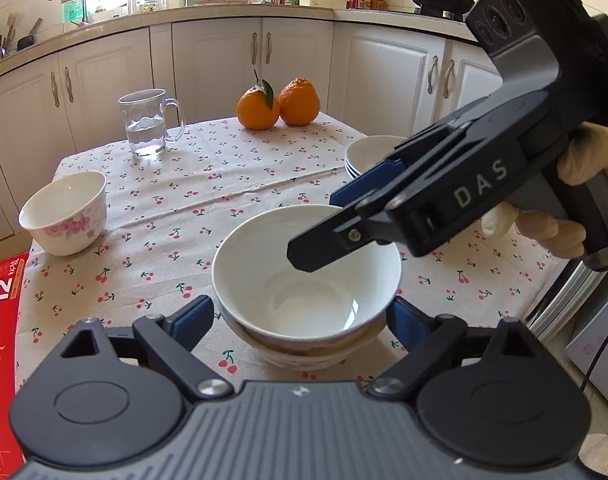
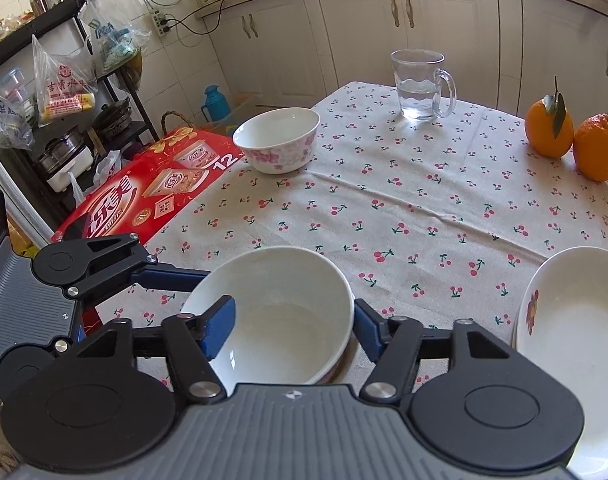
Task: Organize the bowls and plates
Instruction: 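Lower the held bowl into the first flowered bowl with the right gripper, then open the right gripper and withdraw it from the nested bowls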
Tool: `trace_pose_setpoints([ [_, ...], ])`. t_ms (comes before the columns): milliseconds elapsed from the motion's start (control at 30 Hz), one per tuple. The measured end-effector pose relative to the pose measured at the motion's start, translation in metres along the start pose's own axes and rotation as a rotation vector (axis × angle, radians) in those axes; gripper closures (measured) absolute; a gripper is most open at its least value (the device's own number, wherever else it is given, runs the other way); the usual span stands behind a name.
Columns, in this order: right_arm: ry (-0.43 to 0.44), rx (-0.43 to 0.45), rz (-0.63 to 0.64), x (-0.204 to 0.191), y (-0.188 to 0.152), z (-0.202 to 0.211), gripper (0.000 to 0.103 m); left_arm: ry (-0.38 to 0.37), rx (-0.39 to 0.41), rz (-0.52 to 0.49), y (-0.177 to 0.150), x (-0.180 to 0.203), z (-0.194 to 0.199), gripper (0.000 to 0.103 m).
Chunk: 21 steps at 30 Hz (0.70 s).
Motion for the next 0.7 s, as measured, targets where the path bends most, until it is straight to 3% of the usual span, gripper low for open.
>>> trace_pose_setpoints([
  [400, -0.045, 0.027, 0.032, -0.002, 0.011, 0.01, 0.005, 0.016, 0.033, -0.029, -0.004, -0.011, 0.029, 0.008],
  [700, -0.101, 0.005, 0.136, -0.022, 0.032, 0.0, 0.0, 0.13, 0.077, -0.008, 0.001, -0.07, 0.044, 0.007],
])
Point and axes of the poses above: each gripper's, at about its wrist camera, not at the fingertips, and z roughly against the way its jaws point, x to its right, y to its top, the point moved 10 cm from there along -z, roughly the way its jaws point, and after that the axes turned 4 degrees about z, right-handed, at the moved point
